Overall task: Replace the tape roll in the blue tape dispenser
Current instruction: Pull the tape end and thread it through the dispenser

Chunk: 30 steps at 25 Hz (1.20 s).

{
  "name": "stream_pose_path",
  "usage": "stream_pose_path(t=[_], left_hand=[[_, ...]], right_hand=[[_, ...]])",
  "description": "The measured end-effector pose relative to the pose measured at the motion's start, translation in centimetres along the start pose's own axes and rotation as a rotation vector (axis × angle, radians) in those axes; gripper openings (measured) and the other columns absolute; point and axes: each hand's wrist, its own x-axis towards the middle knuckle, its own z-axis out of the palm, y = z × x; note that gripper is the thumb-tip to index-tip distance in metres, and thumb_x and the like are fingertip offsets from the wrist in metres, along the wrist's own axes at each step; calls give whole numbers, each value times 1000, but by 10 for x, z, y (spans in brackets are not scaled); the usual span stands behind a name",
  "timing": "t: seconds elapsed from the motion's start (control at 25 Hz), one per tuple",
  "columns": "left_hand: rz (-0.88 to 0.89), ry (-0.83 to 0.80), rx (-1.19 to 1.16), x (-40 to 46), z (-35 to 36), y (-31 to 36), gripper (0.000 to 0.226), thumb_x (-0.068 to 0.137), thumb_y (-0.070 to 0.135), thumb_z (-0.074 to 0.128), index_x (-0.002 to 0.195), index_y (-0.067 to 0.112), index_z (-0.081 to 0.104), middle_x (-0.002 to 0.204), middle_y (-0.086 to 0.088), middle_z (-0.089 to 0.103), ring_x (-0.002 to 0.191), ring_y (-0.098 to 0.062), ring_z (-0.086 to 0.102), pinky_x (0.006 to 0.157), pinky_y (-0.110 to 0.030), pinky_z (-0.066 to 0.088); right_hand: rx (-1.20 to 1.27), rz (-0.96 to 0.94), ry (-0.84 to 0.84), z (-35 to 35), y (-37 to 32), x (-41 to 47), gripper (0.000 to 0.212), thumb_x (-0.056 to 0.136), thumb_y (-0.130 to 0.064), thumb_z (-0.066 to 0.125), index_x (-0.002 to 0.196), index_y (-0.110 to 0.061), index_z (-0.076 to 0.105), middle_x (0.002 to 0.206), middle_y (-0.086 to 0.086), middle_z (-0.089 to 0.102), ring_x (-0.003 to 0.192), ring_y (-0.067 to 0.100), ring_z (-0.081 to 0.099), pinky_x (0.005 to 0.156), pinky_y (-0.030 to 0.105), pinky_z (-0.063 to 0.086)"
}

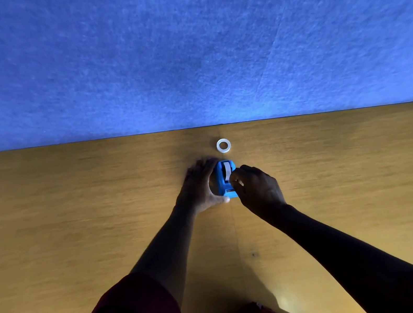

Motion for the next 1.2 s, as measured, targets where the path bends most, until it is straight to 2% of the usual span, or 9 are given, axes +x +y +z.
stream_pose_path(t=[0.24,0.48,0.64,1.0,1.2], left_hand=[[-16,-14,0,1,1,-1,110,61,48,90,149,29,28,151,-2,36,139,-24,37,116,-44,36],[-5,3,12,0,2,-2,112,61,46,91,151,28,27,154,-2,35,143,-24,33,117,-43,32],[2,5,1,-1,-1,0,109,61,46,91,150,26,30,152,-3,37,141,-24,36,116,-45,36],[11,14,-4,-1,-2,2,110,59,42,93,147,29,27,150,-4,38,140,-26,36,115,-51,37],[-3,17,-24,-1,2,-1,112,59,43,92,148,32,25,152,-1,35,141,-24,32,117,-47,33]], right_hand=[[45,30,-13,3,3,-8,9,97,-21,57,91,-18,63,86,-6,64,73,14,58,53,30,47],[59,10,9,3,5,-16,5,95,-21,61,92,-22,65,89,-8,66,75,11,58,53,20,32],[63,7,30,4,5,-23,3,94,-19,63,93,-20,66,87,-6,67,73,7,53,52,13,24],[74,24,22,11,2,-32,4,93,-21,66,96,-20,67,90,-6,68,78,11,61,53,27,47],[56,34,-4,20,4,-31,4,94,-21,63,95,-19,67,88,-5,67,74,12,60,54,24,40]])
